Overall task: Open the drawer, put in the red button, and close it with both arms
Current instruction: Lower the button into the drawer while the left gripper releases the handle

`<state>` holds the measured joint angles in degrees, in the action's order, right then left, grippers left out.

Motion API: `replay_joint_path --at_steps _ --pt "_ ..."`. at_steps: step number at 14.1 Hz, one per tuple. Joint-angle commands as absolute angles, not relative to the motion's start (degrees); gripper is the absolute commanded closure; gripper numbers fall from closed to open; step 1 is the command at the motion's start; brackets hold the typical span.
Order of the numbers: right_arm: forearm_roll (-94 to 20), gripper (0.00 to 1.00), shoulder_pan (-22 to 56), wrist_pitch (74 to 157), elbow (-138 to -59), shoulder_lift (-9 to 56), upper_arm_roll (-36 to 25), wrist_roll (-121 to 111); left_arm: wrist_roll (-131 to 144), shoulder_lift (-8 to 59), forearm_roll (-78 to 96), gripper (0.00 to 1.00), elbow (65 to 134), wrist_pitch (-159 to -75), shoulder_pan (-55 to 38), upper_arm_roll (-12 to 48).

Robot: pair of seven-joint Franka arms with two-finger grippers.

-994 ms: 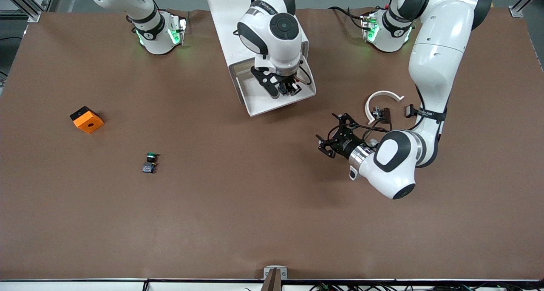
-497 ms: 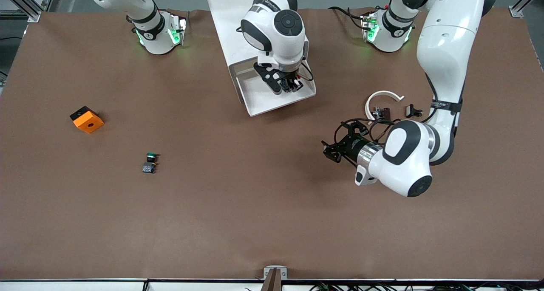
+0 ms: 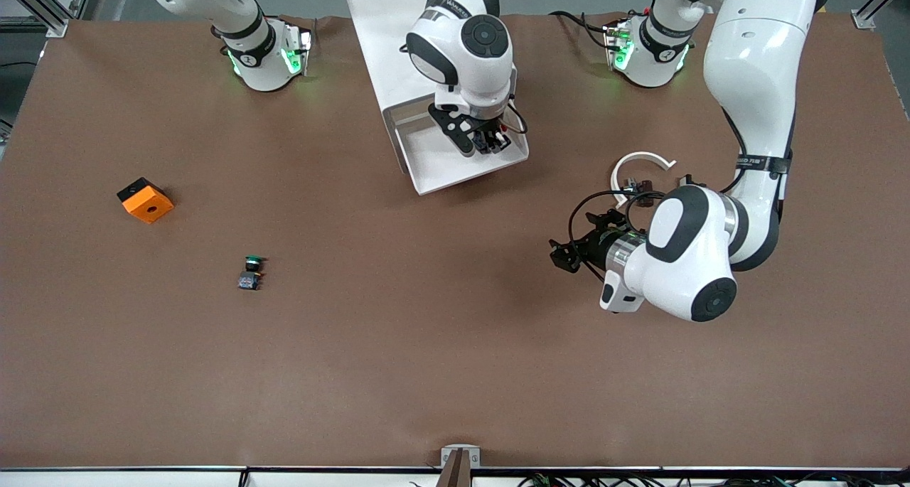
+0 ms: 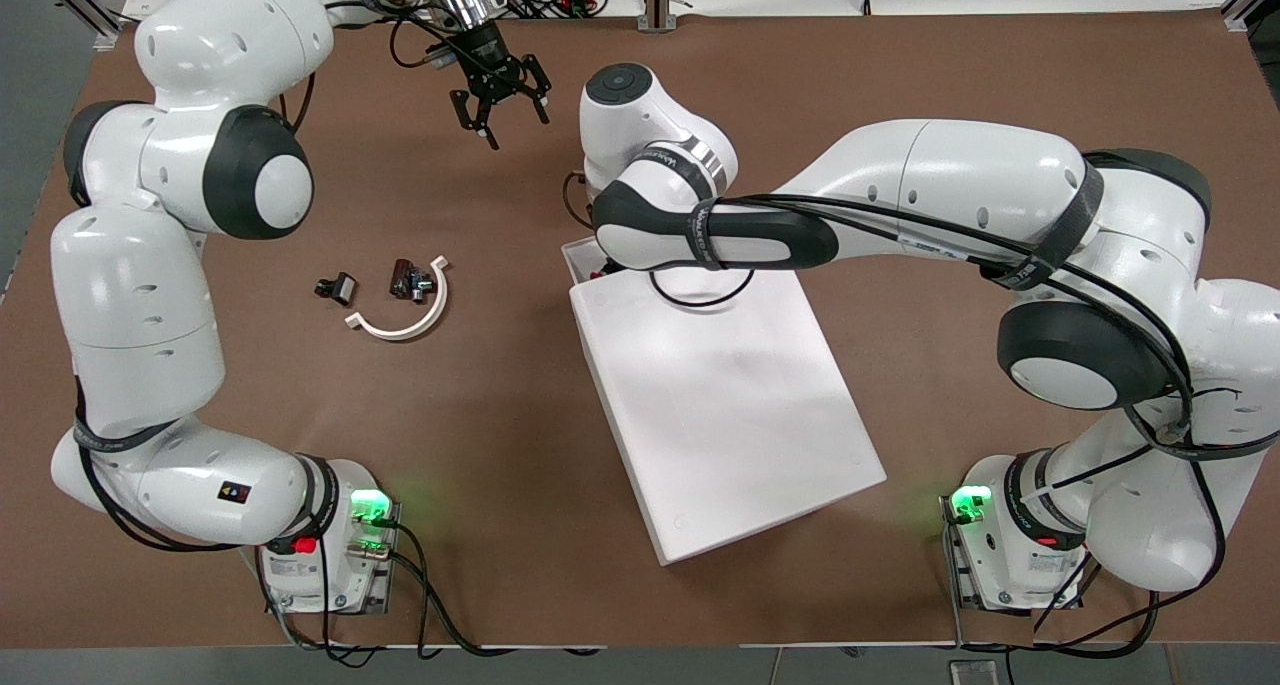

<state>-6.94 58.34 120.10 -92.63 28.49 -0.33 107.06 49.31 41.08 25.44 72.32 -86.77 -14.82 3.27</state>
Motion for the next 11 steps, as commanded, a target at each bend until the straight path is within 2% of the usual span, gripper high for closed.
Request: replay_joint_path --at_steps 1,2,3,4,7,11 --pt "-6.7 1.0 59.2 120.7 -92.4 28.7 -0.9 108.5 48.4 40.1 22.5 0.0 73.2 -89.7 -15.4 3.6" --pt "-6.7 0.82 59.2 120.8 -92.3 28.8 -0.9 108.4 48.4 40.1 22.3 0.0 73.3 -90.6 -15.5 3.6" --pt "-6.6 0.37 59.1 120.7 -92.2 28.8 -0.9 108.1 48.3 39.8 21.8 0.0 73.3 -92.0 -15.5 3.7" --pt "-6.3 0.0 59.1 120.6 -92.2 28.7 -0.9 108.5 47.8 38.7 20.9 0.0 73.9 -94.3 -15.6 4.2" --pt "-6.2 0.0 58.5 119.7 -90.7 28.6 -1.0 107.6 47.1 37.8 18.0 0.0 74.7 -96.9 -16.9 4.7" --pt "-7.1 0.0 54.4 110.5 -83.9 28.3 -1.1 102.4 47.1 36.4 13.1 0.0 75.3 -102.3 -19.2 4.7"
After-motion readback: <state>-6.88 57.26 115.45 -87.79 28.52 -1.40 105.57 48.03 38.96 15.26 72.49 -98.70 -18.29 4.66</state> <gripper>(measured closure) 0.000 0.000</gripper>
